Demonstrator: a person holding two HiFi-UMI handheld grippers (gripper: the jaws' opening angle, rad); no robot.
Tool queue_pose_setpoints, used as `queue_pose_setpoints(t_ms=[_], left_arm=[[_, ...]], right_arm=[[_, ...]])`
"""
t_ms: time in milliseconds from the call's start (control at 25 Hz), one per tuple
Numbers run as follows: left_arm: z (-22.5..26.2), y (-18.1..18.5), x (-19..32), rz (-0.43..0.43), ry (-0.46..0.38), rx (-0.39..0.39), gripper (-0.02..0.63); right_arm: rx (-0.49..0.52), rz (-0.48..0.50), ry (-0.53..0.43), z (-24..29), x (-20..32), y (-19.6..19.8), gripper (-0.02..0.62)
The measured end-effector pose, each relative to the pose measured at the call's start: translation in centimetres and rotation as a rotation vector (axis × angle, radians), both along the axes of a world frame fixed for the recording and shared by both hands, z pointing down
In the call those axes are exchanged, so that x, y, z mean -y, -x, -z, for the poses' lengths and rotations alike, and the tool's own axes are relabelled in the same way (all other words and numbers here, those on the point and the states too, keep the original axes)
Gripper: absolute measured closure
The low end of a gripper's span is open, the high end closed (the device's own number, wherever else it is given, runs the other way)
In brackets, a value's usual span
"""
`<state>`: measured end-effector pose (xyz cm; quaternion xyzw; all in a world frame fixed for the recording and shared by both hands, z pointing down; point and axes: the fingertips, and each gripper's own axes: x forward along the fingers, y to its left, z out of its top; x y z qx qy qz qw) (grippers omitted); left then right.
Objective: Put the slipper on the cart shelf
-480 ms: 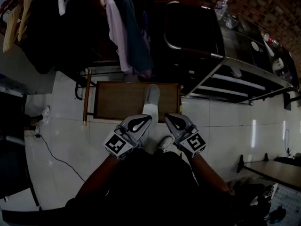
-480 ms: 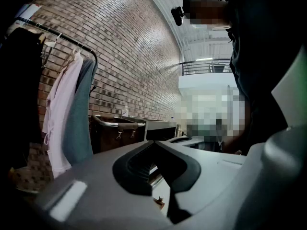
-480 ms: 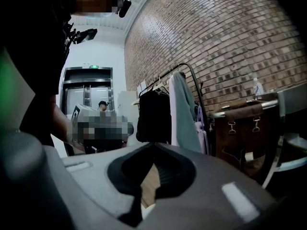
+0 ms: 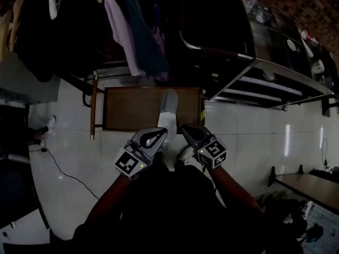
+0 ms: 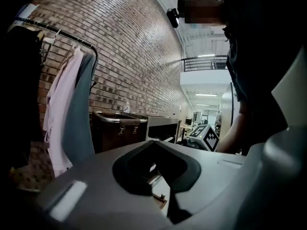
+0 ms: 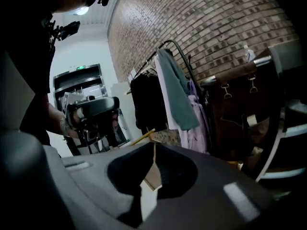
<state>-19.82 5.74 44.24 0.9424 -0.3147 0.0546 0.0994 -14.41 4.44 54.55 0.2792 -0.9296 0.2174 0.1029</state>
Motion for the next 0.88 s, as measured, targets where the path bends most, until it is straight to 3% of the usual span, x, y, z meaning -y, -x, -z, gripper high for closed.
queue_pose_setpoints(t_ms=[200, 560, 720, 880], left_arm=[[-1.9, 2.3, 2.0, -0.055, 0.008, -0.011, 0.603], [-5.8, 4.2, 3.2, -0.159, 0.097, -0.029, 0.594], [-6.2, 4.7, 3.8, -0.186, 0.116, -0.044, 0.594], [-6.4, 5.6, 3.9, -0.181, 0.138, -0.030, 0.594]], right_arm=[[-0.055, -0.063, 0.206, -7.4, 1.3, 1.5, 0.574], [-0.167, -0.143, 0.656, -23.0, 0.4, 2.9, 0.392], [-0.250, -0.146, 0.714, -27.7, 0.4, 2.7, 0.385], [-0.266, -0.149, 0.763, -29.9, 0.1, 2.7, 0.385]])
